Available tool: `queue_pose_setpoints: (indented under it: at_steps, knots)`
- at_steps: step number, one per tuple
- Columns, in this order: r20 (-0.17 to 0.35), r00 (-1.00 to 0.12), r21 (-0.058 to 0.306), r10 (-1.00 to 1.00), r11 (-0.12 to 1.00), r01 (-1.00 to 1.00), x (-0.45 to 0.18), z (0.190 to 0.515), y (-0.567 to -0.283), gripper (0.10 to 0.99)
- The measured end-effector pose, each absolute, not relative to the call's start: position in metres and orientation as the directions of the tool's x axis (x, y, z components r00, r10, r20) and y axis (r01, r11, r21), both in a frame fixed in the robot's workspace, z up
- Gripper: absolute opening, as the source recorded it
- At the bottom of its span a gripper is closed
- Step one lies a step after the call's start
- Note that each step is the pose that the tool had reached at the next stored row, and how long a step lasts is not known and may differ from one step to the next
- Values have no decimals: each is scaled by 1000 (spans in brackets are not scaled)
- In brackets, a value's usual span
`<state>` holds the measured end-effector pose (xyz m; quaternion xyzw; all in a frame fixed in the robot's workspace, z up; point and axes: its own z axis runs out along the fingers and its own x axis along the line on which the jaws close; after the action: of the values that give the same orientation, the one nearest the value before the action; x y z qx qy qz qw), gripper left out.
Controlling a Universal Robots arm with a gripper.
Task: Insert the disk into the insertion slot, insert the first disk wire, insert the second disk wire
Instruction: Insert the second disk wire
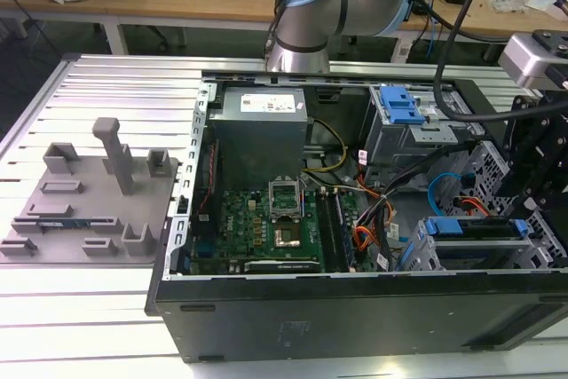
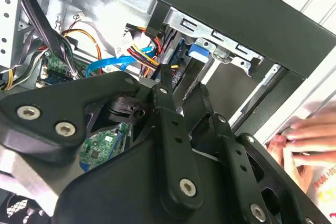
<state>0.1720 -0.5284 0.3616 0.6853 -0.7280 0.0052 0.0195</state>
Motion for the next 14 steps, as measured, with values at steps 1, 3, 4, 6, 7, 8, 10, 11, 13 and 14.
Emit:
queue_pose_setpoints:
  at_steps: [1,3,4,6,7,8,10,11,13,14]
  knots:
    - [36,-60,19,-998,61,-998,172,362,-528,361]
    - [35,-60,19,-998,61,-998,172,362,-528,361]
    - [35,-60,19,-998,60,-998,172,362,-528,361]
    - [38,-60,19,-997,61,-998,172,362,-522,361]
    - [56,-60,18,-997,61,-998,172,362,-515,361]
    - [68,-60,17,-996,61,-998,172,362,-511,361]
    - [114,-60,14,-992,62,-998,172,362,-502,361]
    - [147,-60,12,-987,63,-998,171,362,-498,361]
    - [173,-59,9,-983,62,-998,164,362,-495,361]
    - [173,-61,2,-983,62,-998,161,362,-492,361]
